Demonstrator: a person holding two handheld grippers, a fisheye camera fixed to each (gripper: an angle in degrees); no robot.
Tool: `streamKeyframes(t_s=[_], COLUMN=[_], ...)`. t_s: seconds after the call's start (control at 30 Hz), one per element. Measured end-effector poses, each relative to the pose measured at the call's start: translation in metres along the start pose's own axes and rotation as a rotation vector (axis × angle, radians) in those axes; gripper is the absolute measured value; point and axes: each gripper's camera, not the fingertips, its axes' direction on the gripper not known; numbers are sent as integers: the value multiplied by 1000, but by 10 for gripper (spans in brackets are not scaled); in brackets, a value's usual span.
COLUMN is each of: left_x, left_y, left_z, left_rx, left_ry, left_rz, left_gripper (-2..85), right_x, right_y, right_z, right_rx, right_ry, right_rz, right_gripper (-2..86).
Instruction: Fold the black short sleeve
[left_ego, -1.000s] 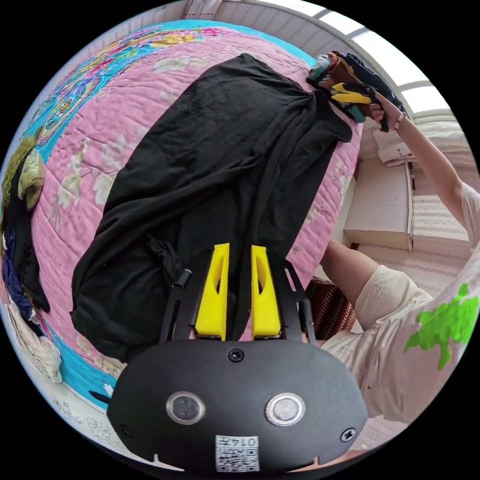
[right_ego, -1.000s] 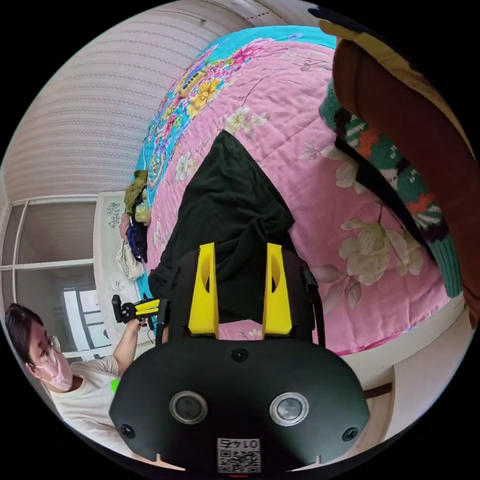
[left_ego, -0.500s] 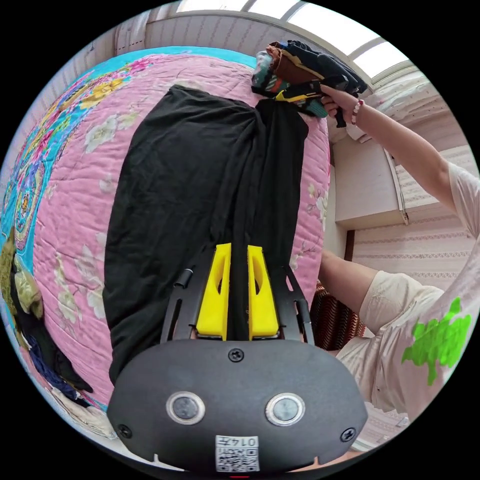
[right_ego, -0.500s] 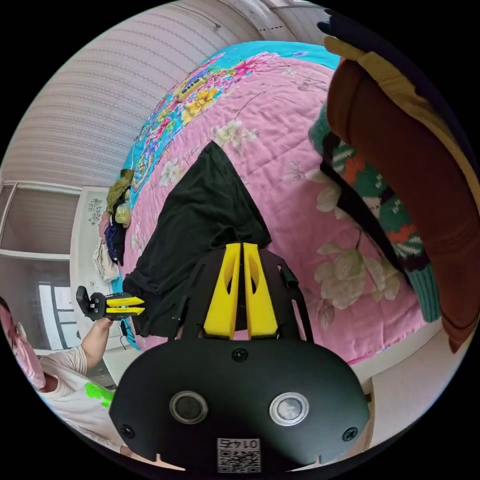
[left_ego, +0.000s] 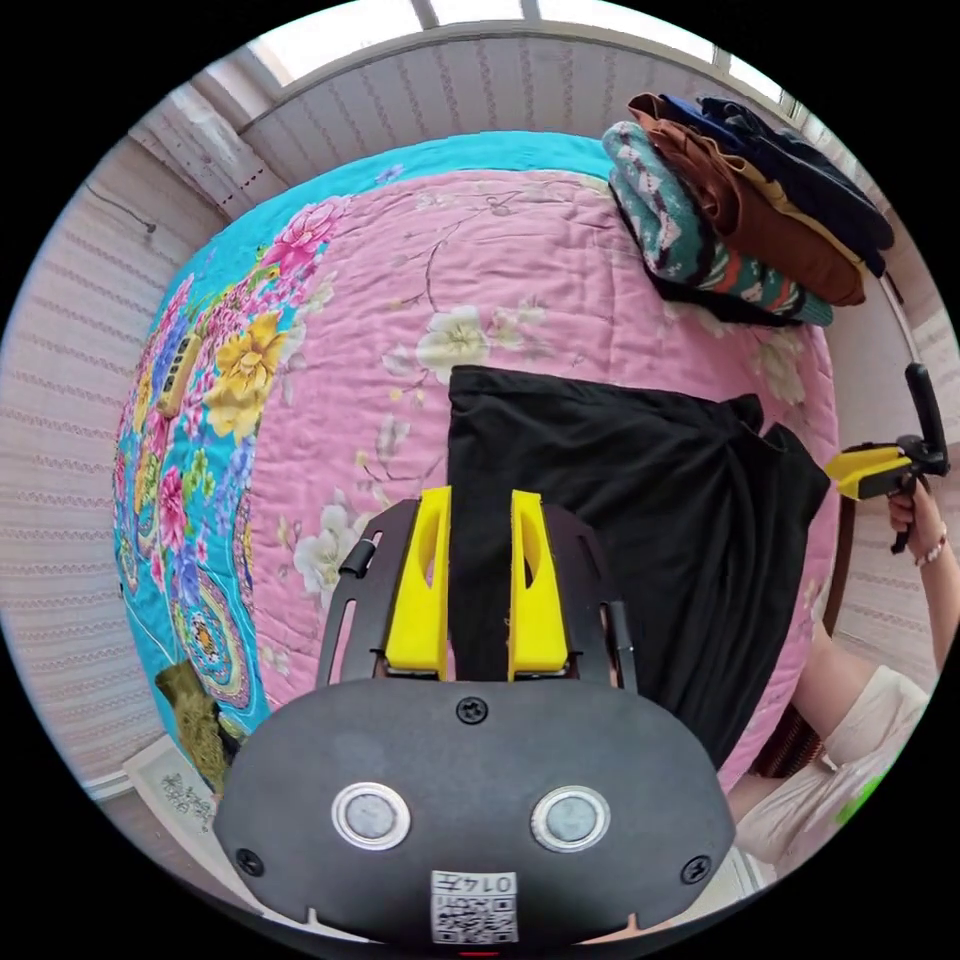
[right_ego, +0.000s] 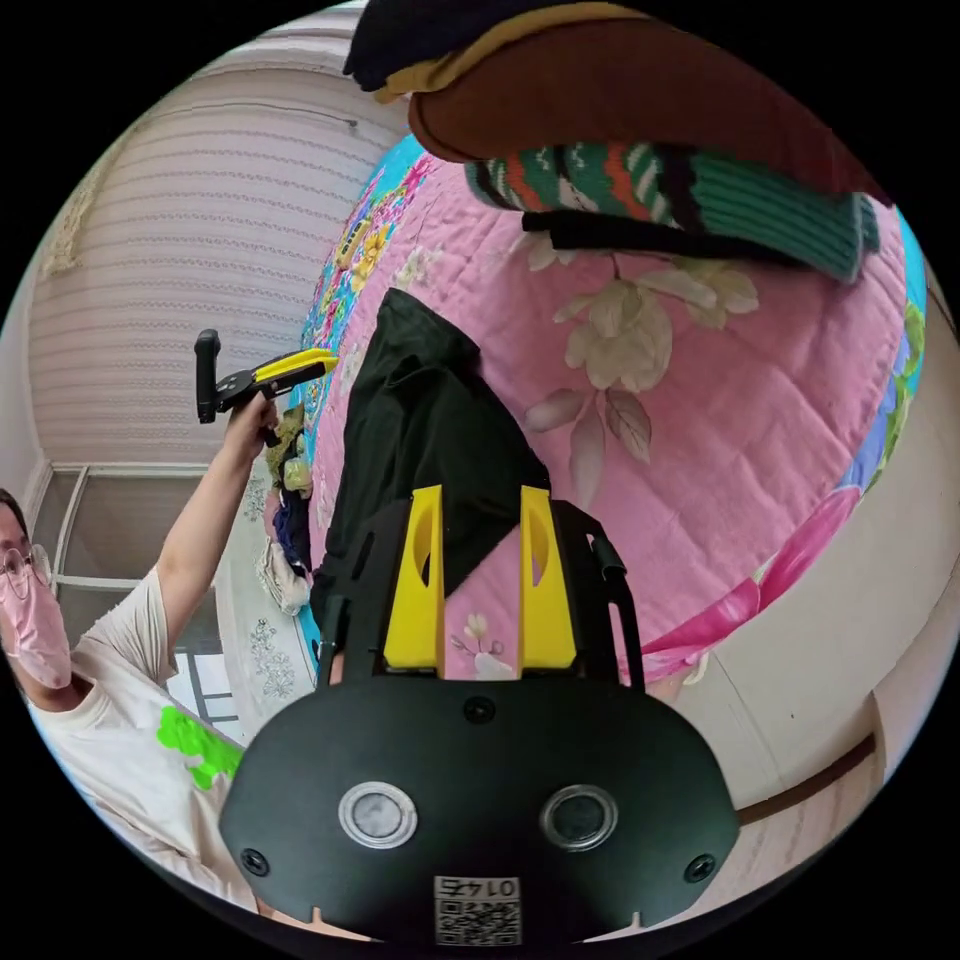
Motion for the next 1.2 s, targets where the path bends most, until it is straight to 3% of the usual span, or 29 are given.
streamKeyframes(t_s=[0.13,0.63,0.83,1.0,1.2], left_x=[9,37,18,-3,3], left_y=[-54,-131,-144,-159,-176], left_z=[25,83,77,83,76], left_rx=[-35,-53,-21,-66,-61], left_ry=[-154,-127,-66,32,61], left_rz=[21,119,64,12,123], left_gripper=[110,63,111,134,118], right_x=[11,10,1,-33,-85], right_y=[2,-7,-4,-2,-2], right_z=[5,17,14,14,31], right_rx=[9,-34,-39,-81,-190], right_ry=[-61,-130,-134,41,339], right_rz=[30,16,11,-72,-217], right_gripper=[112,82,88,86,83])
